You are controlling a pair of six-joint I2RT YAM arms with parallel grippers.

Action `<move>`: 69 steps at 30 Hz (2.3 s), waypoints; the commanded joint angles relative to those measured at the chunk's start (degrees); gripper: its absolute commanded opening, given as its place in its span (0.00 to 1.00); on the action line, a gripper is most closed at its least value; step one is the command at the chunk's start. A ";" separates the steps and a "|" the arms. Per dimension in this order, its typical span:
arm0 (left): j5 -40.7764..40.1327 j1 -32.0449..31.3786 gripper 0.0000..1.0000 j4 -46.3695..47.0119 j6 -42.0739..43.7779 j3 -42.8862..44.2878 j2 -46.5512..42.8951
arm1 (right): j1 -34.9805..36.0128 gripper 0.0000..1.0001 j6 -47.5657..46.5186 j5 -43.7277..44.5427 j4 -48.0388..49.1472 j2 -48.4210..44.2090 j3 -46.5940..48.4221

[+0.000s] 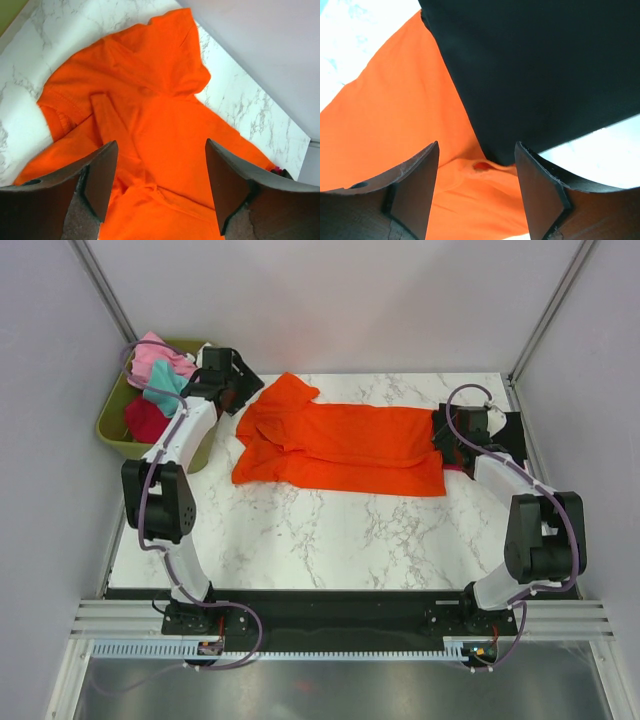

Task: Fold and stack the t-shirts
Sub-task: Fold the tshirt

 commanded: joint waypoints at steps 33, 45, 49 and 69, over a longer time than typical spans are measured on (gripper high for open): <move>1.22 -8.49 0.80 21.46 -4.50 -55.16 -31.21 | 3.50 0.26 7.34 -2.19 14.83 -8.32 -25.88; -0.44 -7.17 0.80 27.35 -5.73 -54.90 -25.15 | 0.77 0.00 8.66 3.71 9.47 -25.54 -31.86; -0.98 -7.17 0.77 29.45 -6.34 -54.89 -22.95 | 0.59 0.00 8.57 2.39 9.56 -25.81 -31.95; -7.73 -12.09 0.74 37.90 -23.22 -60.43 -15.91 | 0.51 0.00 8.74 2.03 9.64 -27.57 -32.39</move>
